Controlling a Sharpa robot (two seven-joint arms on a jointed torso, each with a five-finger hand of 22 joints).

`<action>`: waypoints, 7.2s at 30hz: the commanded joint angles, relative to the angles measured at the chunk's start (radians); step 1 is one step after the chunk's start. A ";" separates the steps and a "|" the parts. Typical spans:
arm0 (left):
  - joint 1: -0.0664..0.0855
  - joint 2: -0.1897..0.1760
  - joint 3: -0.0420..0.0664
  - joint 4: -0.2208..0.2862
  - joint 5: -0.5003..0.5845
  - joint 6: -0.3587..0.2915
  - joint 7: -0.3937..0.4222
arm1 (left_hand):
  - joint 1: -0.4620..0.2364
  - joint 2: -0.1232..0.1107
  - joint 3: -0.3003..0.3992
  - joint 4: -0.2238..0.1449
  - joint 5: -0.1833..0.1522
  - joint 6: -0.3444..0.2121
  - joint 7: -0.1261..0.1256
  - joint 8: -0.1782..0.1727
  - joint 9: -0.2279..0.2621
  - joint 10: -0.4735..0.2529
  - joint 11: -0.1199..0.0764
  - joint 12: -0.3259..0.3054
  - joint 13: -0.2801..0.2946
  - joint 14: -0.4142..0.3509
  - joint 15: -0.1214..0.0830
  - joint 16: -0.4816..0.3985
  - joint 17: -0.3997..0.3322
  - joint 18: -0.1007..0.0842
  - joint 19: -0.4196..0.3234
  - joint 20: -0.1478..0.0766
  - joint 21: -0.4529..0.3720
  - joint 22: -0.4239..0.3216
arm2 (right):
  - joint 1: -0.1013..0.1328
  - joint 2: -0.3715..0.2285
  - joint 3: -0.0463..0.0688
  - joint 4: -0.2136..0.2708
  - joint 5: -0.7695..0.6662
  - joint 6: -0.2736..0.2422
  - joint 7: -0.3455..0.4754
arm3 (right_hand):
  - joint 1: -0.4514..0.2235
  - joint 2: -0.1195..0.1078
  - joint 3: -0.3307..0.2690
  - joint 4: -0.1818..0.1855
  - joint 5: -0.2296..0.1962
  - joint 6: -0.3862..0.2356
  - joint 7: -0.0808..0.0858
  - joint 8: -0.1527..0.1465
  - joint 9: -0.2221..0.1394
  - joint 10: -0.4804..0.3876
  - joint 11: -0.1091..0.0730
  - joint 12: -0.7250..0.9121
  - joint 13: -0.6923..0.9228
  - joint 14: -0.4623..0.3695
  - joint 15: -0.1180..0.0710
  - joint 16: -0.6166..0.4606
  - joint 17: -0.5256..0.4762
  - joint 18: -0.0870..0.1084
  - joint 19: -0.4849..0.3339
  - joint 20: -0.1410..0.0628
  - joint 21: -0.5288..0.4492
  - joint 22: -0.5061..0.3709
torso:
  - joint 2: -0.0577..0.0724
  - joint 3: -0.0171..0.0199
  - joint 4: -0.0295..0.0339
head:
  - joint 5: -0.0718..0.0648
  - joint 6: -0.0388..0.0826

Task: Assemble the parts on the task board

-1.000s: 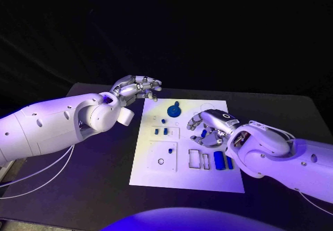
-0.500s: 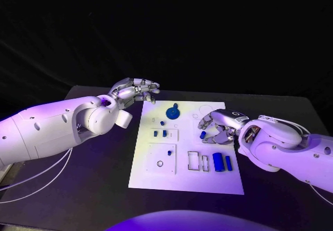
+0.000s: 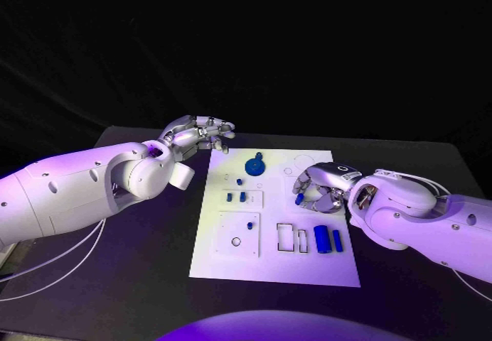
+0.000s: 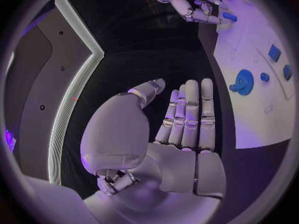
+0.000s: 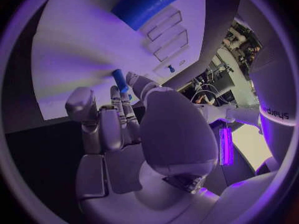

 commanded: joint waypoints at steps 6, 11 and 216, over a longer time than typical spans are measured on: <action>0.001 -0.001 0.001 0.002 -0.001 0.018 0.001 | -0.003 0.000 -0.006 0.003 0.003 -0.007 0.001 0.006 0.002 -0.008 0.000 0.001 0.002 -0.003 0.004 -0.004 0.001 0.017 0.002 0.007 -0.005 -0.001 | -0.002 0.005 0.000 -0.010 -0.047 0.013 -0.020 | -0.019 -0.024 0.083 -0.004 -0.007 0.039 0.003 0.019 -0.006 0.018 0.000 0.007 -0.013 0.007 -0.001 0.007 0.004 -0.005 0.010 -0.002 0.010 0.008 | 0.000 0.0009 -0.0011 | 0.000 -0.002; 0.001 0.000 0.001 0.002 -0.001 0.020 0.000 | -0.003 0.000 -0.006 0.003 0.003 -0.007 0.001 0.006 0.002 -0.008 0.000 0.001 0.002 -0.003 0.004 -0.004 0.001 0.017 0.002 0.007 -0.005 -0.001 | -0.002 0.008 -0.001 -0.009 -0.048 0.020 -0.020 | -0.024 -0.028 0.095 -0.005 -0.007 0.043 0.003 0.020 -0.007 0.022 0.000 0.008 -0.015 0.008 -0.001 0.010 0.008 -0.007 0.016 -0.002 0.022 0.015 | -0.001 0.0008 -0.0009 | -0.002 -0.003; 0.001 -0.007 -0.017 -0.003 -0.023 0.037 -0.014 | -0.004 0.001 -0.019 0.010 0.003 -0.012 0.000 0.017 0.003 -0.009 -0.001 0.010 0.006 -0.008 0.004 -0.001 0.002 0.018 0.003 0.008 -0.010 -0.012 | -0.096 -0.266 -0.024 0.229 0.283 -0.180 -0.217 | -0.100 -0.011 -0.367 0.244 0.115 0.031 -0.071 0.104 0.220 0.452 -0.100 1.205 1.232 0.097 -0.082 0.186 0.371 -0.058 0.142 -0.076 0.260 0.187 | -0.013 -0.0057 -0.0146 | -0.095 0.025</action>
